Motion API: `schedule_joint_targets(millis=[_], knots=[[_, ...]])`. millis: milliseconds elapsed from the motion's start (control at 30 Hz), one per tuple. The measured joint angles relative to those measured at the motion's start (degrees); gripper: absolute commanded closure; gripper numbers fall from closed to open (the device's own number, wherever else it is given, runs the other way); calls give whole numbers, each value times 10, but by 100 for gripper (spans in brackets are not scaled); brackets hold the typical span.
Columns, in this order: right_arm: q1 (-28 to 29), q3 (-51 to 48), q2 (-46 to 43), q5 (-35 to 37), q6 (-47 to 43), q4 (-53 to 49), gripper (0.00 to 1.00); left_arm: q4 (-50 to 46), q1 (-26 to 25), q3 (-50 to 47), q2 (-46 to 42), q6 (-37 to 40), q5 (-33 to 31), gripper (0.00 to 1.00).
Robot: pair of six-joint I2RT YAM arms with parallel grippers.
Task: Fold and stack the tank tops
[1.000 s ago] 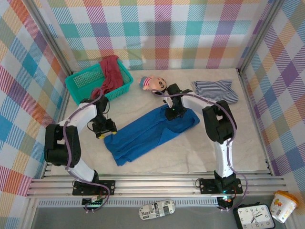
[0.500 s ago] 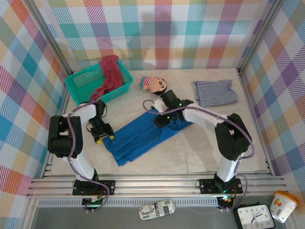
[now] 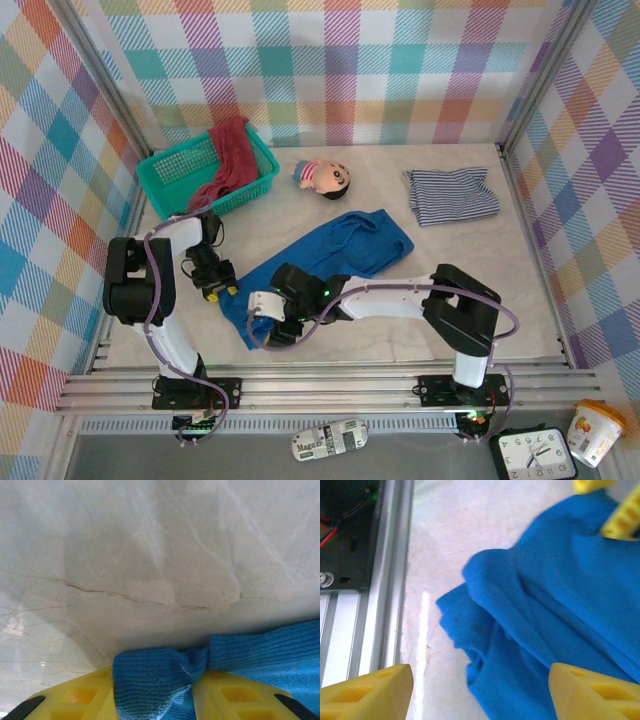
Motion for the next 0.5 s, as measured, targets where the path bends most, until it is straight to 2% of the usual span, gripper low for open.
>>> schedule_joint_targets(millis=[300,500], knots=[[37,78,105,9,-64,-2,27,-5,0,2,3,2,12,68],[45,147,160,42,-80,-24,30,-7,0,4,4,4,19,72]])
